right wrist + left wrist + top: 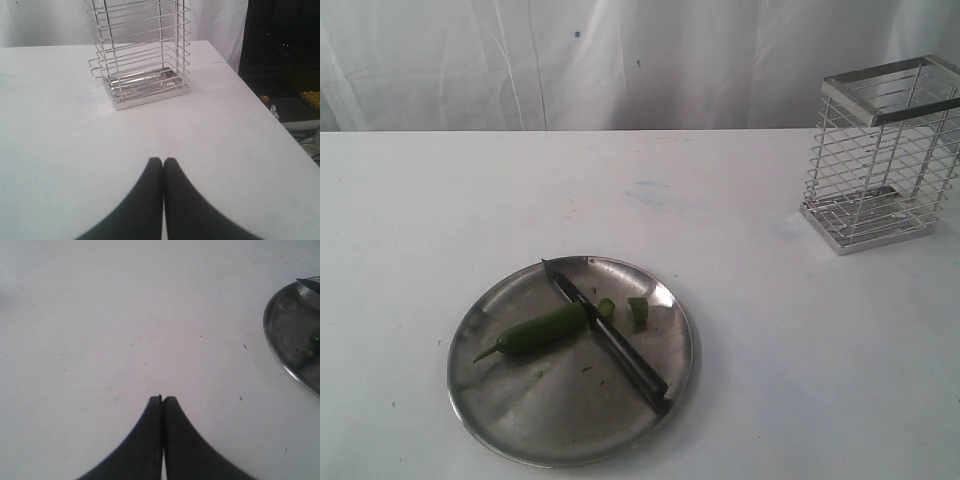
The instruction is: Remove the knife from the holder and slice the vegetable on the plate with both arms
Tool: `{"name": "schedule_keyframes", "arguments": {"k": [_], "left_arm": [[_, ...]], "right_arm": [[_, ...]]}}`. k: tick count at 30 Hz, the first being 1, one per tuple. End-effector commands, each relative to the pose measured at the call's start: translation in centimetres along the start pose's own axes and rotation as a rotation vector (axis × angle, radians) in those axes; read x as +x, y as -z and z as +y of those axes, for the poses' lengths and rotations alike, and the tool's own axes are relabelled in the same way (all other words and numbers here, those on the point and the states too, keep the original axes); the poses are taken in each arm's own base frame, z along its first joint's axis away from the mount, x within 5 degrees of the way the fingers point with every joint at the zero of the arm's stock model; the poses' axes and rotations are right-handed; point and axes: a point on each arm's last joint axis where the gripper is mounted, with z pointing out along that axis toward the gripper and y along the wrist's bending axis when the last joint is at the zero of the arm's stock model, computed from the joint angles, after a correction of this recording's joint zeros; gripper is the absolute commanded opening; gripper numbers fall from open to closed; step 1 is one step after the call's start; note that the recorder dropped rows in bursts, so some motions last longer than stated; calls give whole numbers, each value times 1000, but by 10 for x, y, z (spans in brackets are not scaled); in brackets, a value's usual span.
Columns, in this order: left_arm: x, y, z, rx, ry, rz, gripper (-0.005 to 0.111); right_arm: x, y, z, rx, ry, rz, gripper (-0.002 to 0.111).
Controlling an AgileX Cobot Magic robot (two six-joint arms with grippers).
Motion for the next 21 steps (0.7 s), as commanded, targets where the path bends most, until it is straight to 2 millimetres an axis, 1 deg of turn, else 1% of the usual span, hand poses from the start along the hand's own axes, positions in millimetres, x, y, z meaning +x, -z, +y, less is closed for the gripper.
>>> {"name": "schedule_keyframes", "arguments": {"k": [1,21], "left_arm": [[0,0,0,5,9,-3,0],[0,0,0,5,9,-3,0]], "right_arm": [[-1,0,0,-4,13,-5,0],[-1,0,0,-4,-4,-5,0]]}}
